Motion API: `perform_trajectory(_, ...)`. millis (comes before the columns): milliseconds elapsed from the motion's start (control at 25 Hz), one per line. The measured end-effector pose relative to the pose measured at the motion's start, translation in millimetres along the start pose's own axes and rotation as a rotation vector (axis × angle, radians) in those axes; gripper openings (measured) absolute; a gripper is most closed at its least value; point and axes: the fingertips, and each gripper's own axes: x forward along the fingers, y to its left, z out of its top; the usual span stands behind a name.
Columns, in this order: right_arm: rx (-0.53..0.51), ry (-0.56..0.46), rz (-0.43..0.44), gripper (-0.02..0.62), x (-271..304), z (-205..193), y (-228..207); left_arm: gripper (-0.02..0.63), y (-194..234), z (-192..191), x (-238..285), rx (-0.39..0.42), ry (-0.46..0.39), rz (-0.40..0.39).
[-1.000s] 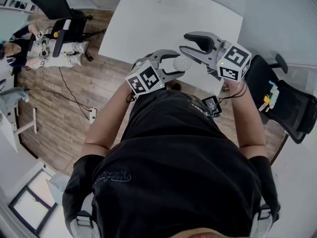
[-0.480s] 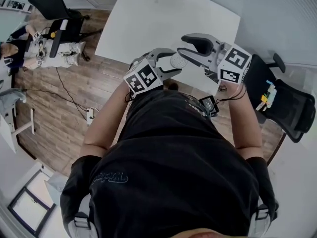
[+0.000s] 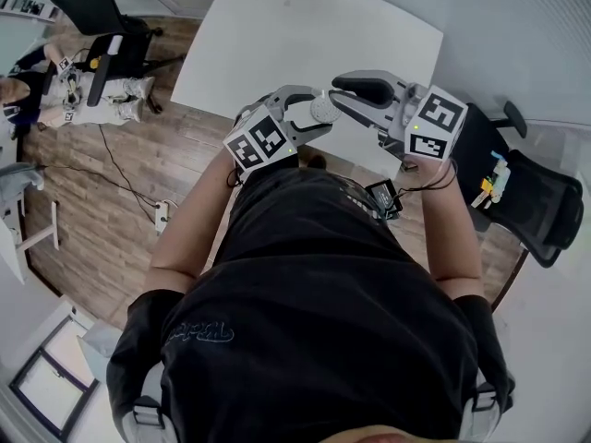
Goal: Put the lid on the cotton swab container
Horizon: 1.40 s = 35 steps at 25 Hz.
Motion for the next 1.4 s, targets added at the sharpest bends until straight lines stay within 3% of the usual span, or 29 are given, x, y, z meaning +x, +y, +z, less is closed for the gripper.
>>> perform_trajectory(400, 0.021, 0.018, 0.008, 0.052, -1.2, -2.0, -0.1, 0.255, 1.5, 2.9, -0.5, -0.011, -0.020, -0.002)
perform_trajectory(1400, -0.031, 0.099, 0.032, 0.051, 0.1, -26.9, 16.2, 0.255, 12.5, 19.4, -7.2, -0.035, -0.089, 0.053)
